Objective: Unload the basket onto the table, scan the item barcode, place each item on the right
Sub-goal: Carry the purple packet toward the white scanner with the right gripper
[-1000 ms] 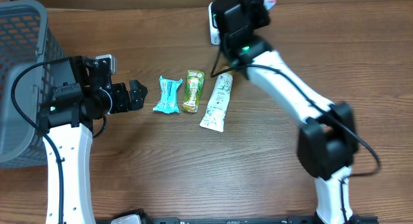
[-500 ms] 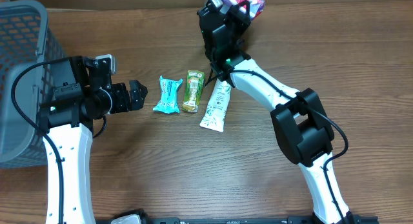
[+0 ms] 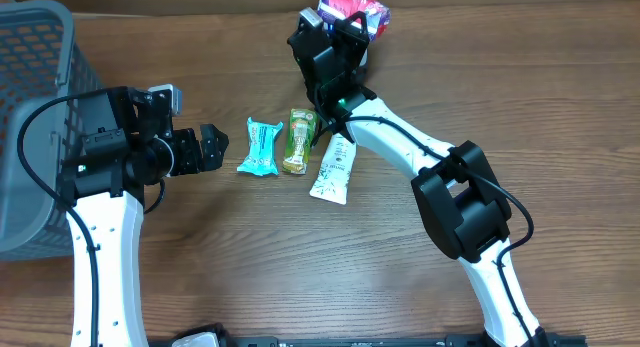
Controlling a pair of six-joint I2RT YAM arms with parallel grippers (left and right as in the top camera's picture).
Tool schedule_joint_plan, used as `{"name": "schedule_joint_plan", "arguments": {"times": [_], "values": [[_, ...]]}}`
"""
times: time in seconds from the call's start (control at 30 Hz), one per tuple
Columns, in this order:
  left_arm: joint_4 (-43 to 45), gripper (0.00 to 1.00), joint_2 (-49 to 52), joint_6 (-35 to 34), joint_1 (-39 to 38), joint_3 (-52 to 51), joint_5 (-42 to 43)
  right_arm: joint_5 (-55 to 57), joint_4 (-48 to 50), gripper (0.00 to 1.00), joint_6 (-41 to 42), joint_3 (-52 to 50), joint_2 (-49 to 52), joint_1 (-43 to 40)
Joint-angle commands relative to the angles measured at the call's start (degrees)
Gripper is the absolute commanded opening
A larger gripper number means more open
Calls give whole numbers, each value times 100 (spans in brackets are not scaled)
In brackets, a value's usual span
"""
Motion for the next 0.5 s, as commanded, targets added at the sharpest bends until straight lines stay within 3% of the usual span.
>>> {"name": "schedule_joint_plan", "arguments": {"times": [0.0,0.47], "values": [[2,99,-50,68,-9,79,85,-50,271,4,-227,81,-24,-39],[2,100,-50,70,-9,79,85,-420,568,4,-243,81,-13,-363]]}}
